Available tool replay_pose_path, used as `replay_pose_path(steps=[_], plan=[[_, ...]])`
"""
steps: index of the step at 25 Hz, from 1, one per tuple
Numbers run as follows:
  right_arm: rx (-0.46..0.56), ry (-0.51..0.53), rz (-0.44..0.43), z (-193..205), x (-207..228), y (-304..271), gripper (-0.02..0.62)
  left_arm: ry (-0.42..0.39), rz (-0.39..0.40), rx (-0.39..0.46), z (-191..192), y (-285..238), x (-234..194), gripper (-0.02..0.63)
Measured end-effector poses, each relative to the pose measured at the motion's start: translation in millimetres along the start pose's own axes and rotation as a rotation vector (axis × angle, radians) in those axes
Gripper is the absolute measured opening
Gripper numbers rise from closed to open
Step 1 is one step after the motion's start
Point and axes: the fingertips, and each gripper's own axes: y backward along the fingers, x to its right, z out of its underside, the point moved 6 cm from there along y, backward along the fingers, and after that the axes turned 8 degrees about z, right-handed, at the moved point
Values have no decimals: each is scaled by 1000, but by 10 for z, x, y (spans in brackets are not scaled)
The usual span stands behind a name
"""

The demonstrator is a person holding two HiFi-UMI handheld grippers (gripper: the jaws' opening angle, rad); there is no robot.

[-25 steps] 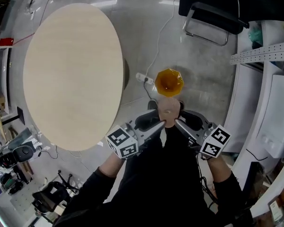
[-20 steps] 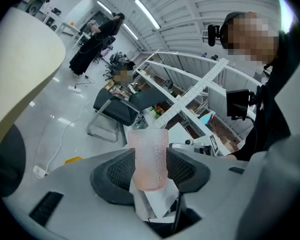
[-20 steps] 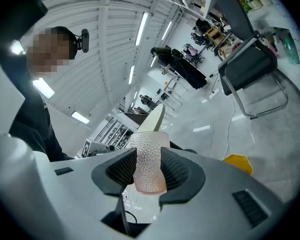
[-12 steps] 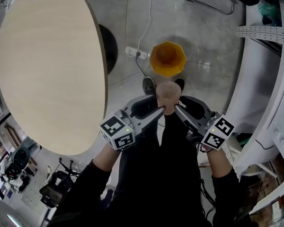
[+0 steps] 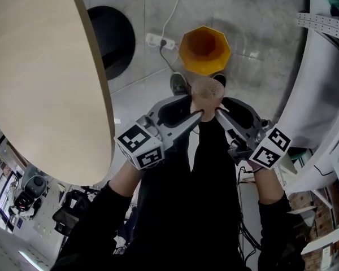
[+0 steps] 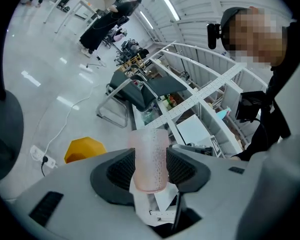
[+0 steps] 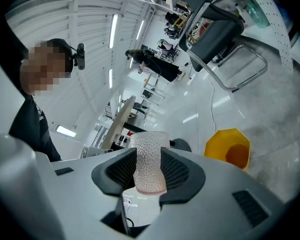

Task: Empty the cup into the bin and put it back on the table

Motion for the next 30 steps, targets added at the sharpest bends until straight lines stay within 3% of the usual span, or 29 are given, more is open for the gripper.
replay_pose_path(steps=[17,30], plan=[[-67,-106,55,289,533,-160,155,170,-49,-36,396,-214,-460,209],[-62,-176,68,342,545,-245,155,208,-55,-26,405,-157,-541,209]])
